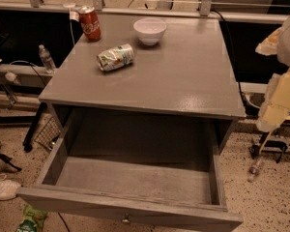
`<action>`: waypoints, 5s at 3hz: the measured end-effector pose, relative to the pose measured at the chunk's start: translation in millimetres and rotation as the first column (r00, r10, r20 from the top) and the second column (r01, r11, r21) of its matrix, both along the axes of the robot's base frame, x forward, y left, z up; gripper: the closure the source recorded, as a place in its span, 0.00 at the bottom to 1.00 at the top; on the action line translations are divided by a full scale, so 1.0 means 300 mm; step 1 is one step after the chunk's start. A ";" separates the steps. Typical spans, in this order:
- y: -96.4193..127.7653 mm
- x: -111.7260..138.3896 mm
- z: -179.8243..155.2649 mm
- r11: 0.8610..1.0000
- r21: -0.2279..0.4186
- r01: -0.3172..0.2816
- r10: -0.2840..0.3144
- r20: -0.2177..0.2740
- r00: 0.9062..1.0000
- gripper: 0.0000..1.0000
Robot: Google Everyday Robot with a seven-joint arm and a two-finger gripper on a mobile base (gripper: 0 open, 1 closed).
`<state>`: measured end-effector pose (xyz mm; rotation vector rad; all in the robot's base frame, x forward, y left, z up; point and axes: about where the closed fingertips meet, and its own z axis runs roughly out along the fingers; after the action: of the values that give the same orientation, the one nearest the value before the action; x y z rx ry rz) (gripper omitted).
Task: Place 7up can into top drawer
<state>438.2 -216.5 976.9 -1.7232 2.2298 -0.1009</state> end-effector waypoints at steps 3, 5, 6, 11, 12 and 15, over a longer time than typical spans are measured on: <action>0.167 0.198 0.045 0.973 -0.034 -0.230 0.232 0.068 0.970 0.00; 0.313 0.337 0.061 0.921 -0.040 -0.387 0.389 0.106 0.915 0.00; 0.476 0.446 0.052 0.843 -0.097 -0.529 0.538 0.123 0.834 0.00; 1.228 0.987 -0.229 0.618 -0.221 -0.754 0.779 0.045 0.625 0.00; 1.229 0.994 -0.249 0.620 -0.216 -0.754 0.777 0.040 0.628 0.00; 1.090 1.021 -0.355 0.682 -0.210 -0.700 0.706 -0.059 0.706 0.00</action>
Offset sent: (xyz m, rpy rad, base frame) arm 0.0220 0.0135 0.0059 -0.0145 -0.0292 0.0837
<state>744.4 110.4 870.3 -2.5627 1.4106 -0.1892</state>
